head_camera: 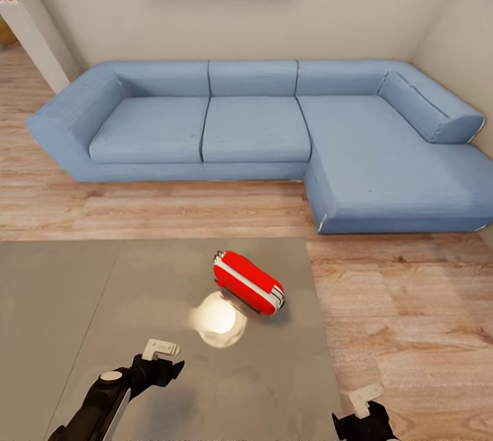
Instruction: Turn on the radio receiver that's on the table in the living room.
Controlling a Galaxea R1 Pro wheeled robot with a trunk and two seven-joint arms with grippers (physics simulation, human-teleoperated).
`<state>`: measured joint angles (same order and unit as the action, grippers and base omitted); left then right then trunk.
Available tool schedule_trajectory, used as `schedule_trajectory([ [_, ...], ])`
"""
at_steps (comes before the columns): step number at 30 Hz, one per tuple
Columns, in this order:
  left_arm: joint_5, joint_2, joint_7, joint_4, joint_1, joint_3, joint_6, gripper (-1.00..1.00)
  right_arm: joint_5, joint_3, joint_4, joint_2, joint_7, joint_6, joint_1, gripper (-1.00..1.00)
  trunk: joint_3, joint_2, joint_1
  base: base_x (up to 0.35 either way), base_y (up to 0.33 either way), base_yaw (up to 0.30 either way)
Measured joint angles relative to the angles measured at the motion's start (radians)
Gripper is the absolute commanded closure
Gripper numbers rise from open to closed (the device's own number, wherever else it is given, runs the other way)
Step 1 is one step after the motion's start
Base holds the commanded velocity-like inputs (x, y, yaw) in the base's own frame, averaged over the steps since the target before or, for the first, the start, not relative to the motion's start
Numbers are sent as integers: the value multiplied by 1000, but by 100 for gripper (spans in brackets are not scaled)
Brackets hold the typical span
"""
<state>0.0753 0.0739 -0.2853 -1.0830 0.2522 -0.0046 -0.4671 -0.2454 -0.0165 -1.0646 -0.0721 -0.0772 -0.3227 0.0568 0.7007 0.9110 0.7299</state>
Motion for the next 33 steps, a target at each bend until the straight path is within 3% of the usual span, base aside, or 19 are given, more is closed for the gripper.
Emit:
schedule_trajectory([
  [26, 1, -2, 1, 0, 0, 1, 0, -100, 2, 3, -1, 1, -2, 43, 0, -100, 41, 0, 0, 0, 0, 0],
  [33, 1, -3, 1, -1, 0, 0, -1, -100, 2, 3, -40, 2, -3, 44, 0, -100, 43, 0, 0, 0, 0, 0],
])
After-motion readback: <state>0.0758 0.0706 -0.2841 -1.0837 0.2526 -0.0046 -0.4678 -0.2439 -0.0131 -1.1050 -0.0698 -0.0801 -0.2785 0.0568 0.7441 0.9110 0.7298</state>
